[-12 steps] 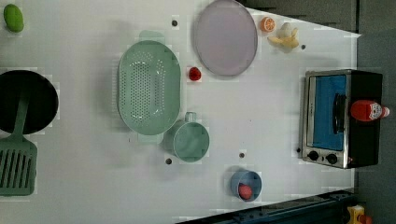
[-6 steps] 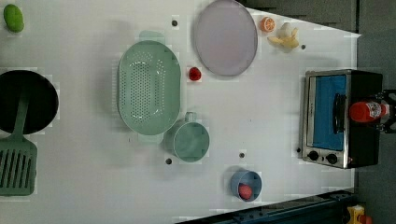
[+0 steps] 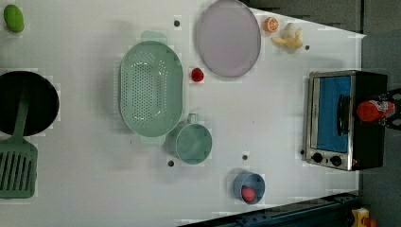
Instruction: Pick Ketchup from oven and place it on table.
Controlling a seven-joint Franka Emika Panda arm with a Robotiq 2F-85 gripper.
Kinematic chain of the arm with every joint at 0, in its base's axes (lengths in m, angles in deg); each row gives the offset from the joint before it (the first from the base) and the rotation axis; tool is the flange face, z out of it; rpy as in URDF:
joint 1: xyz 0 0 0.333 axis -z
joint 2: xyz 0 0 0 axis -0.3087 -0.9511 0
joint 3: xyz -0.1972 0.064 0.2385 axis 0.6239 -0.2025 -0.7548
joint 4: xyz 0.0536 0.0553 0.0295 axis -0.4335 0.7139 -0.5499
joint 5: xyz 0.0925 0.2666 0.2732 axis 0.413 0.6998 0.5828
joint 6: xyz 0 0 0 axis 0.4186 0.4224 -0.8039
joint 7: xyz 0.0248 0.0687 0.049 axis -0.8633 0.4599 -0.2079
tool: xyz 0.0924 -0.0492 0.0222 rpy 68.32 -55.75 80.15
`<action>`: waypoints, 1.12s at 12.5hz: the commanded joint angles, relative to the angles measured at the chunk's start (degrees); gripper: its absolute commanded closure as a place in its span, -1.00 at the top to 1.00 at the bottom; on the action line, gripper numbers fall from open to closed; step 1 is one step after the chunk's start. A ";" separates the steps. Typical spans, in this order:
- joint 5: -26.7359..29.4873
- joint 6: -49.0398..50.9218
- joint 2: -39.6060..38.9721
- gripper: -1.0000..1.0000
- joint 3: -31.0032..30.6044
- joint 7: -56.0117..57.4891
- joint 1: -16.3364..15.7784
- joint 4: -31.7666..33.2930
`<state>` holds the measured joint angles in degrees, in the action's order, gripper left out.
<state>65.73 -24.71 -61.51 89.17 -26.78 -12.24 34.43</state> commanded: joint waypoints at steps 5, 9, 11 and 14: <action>-1.90 16.11 8.87 0.24 0.27 0.09 -4.83 -12.66; -6.82 26.24 15.06 0.24 -10.16 0.04 -12.74 -14.48; -6.82 26.35 15.12 0.24 -14.20 -0.11 -13.71 -14.26; -6.92 25.39 15.32 0.24 -20.08 -1.70 -14.41 -8.33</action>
<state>58.69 0.30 -46.19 69.57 -26.70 -28.06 22.51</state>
